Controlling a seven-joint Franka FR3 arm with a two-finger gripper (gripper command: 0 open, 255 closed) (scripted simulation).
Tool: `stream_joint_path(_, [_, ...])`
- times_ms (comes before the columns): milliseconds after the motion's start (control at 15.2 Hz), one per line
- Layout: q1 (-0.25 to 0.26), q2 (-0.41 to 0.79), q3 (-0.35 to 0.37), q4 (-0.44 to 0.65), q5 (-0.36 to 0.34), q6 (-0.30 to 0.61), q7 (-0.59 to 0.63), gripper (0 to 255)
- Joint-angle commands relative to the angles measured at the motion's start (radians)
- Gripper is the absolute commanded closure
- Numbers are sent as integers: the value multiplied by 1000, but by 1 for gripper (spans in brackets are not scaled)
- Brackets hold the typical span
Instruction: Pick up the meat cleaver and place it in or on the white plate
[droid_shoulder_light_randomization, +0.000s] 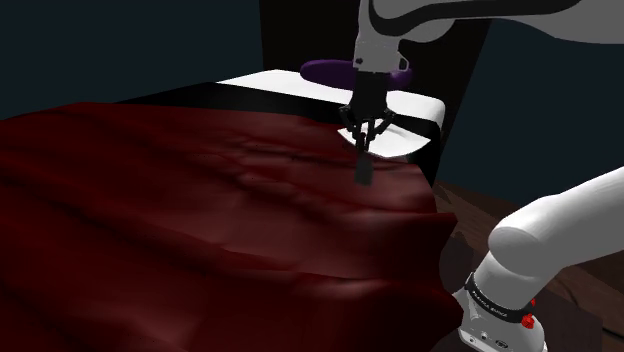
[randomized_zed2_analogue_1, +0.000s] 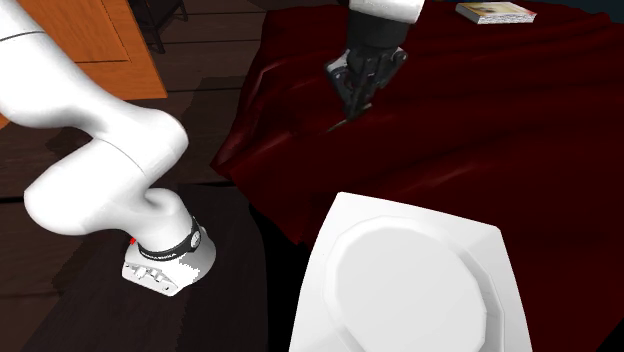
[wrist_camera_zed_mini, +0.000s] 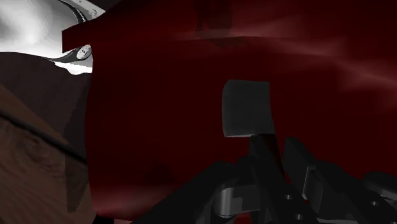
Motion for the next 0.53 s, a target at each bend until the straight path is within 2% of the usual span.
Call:
stream_joint_path(0, [-21, 26, -33, 21, -28, -7, -45, 255])
stream_joint_path(462, [-88, 149, -123, 122, -109, -13, -177, 255])
